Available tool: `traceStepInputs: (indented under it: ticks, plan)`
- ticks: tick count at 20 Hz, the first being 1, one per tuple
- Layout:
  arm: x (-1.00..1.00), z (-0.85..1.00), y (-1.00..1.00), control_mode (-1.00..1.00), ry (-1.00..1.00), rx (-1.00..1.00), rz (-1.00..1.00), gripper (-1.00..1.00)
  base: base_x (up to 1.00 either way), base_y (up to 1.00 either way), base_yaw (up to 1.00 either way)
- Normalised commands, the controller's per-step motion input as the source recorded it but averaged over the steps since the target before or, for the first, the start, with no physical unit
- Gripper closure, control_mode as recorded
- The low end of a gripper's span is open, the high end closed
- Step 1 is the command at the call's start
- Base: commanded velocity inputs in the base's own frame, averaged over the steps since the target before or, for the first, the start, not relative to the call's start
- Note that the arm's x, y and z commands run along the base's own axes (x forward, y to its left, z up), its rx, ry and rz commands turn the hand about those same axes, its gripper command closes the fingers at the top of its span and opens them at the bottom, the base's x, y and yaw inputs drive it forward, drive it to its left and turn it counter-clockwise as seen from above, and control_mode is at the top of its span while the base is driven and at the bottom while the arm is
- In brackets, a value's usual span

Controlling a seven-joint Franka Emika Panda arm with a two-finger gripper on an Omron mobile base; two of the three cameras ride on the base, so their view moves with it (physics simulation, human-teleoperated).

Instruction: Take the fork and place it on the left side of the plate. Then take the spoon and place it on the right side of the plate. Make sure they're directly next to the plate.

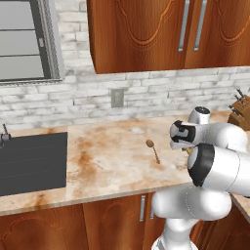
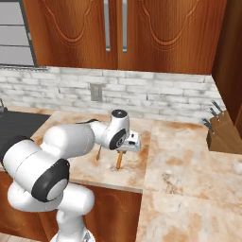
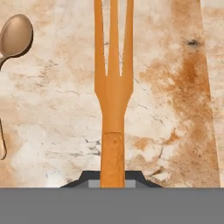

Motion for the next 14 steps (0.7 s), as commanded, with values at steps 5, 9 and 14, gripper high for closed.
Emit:
traceStepInputs:
  ticks: [5, 9, 14]
  plan:
    - [-0.06, 0.43, 0.11, -1.00, -0.07, -0.07, 0.00, 1.00, 0.00, 0.00, 0.00]
    - [0.00, 0.35, 0.16, -1.00, -0.04, -0.03, 0.01, 1.00, 0.00, 0.00, 0.00]
    - [0.00, 0.11, 0.07, -1.00, -0.04, 0.00, 0.00, 1.00, 0.00, 0.00, 0.00]
